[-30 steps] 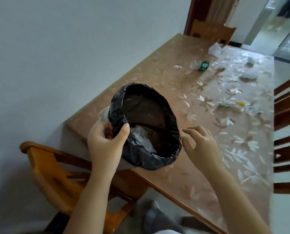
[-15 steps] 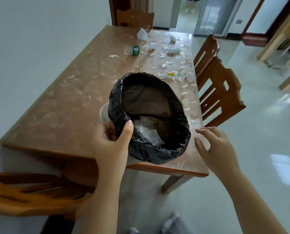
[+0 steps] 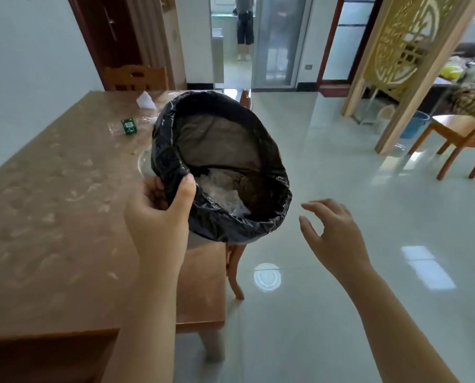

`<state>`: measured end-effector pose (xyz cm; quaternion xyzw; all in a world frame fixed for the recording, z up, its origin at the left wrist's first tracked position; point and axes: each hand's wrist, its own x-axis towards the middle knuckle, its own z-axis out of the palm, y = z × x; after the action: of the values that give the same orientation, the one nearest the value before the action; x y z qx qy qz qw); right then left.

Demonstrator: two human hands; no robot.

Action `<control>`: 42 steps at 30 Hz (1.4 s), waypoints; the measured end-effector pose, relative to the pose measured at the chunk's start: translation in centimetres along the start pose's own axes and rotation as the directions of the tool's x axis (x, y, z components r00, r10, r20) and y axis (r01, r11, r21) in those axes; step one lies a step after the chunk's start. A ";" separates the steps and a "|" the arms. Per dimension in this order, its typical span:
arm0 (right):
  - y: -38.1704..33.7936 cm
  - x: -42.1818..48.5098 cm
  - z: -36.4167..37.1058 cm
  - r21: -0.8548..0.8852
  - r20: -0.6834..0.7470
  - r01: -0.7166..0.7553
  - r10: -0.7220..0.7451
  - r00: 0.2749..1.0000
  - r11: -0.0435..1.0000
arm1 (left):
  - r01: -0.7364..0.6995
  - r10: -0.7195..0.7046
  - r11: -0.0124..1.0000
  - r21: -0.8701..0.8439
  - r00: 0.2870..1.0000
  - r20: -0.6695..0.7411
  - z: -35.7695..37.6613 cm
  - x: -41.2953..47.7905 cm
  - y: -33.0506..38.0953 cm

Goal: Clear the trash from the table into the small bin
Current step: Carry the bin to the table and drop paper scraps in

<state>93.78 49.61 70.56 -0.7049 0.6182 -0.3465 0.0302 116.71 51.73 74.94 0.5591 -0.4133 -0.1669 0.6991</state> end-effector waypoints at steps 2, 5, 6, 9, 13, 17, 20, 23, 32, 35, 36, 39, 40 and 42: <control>2.0 1.8 -0.9 0.002 -0.007 0.017 -0.017 1.000 1.000 | -0.012 0.012 1.000 0.002 1.000 -0.014 3.0 -0.3 0.4; 4.6 4.3 -1.2 0.009 0.000 0.032 -0.032 0.999 0.999 | -0.039 0.040 0.999 0.027 0.998 -0.039 6.6 -0.2 0.4; 5.4 5.1 -1.1 0.014 0.003 0.037 -0.037 0.999 0.999 | -0.051 0.053 0.998 0.040 0.998 -0.039 7.6 0.1 0.3; 7.8 8.0 -0.5 0.021 0.014 0.047 -0.047 0.999 0.999 | -0.071 0.075 0.995 0.069 0.996 -0.053 11.0 1.5 -0.5; 10.5 12.7 1.4 0.035 0.042 0.070 -0.071 0.997 0.997 | -0.092 0.100 0.993 0.076 0.989 -0.109 15.3 4.5 -1.9; 12.2 18.9 4.2 0.035 0.099 0.116 -0.119 0.988 0.993 | -0.073 0.084 0.995 0.070 0.980 -0.179 19.1 8.2 -4.1; 12.7 23.5 6.2 0.063 0.144 0.159 -0.167 0.975 0.985 | -0.021 0.042 0.996 0.091 0.970 -0.238 21.6 11.2 -5.7; 13.6 27.1 7.9 0.100 0.163 0.201 -0.215 0.963 0.974 | 0.018 0.015 0.994 0.112 0.957 -0.289 23.9 13.5 -7.0; 18.1 37.4 13.8 0.258 0.270 0.275 -0.342 0.900 0.926 | 0.049 0.088 0.959 0.278 0.885 -0.458 30.3 17.1 -10.2; 19.5 41.4 15.7 0.314 0.316 0.358 -0.452 0.834 0.879 | 0.091 0.091 0.955 0.282 0.816 -0.572 32.4 17.8 -10.6; 19.8 42.8 16.1 0.337 0.331 0.389 -0.494 0.804 0.857 | 0.110 0.093 0.952 0.287 0.788 -0.609 32.9 18.1 -10.6; 20.2 46.8 17.4 0.412 0.357 0.457 -0.601 0.715 0.788 | 0.176 0.116 0.930 0.322 0.690 -0.714 33.7 18.7 -10.1; 20.1 47.9 17.9 0.441 0.357 0.473 -0.632 0.688 0.763 | 0.196 0.129 0.923 0.331 0.652 -0.747 33.8 18.7 -10.1; 19.4 49.8 19.1 0.486 0.350 0.502 -0.686 0.638 0.715 | 0.235 0.147 0.911 0.339 0.583 -0.799 33.9 18.5 -10.4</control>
<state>87.14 -6.72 69.36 -0.9184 0.2449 -0.2406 0.1968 104.28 13.74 73.78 0.7165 -0.0596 0.1792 0.6716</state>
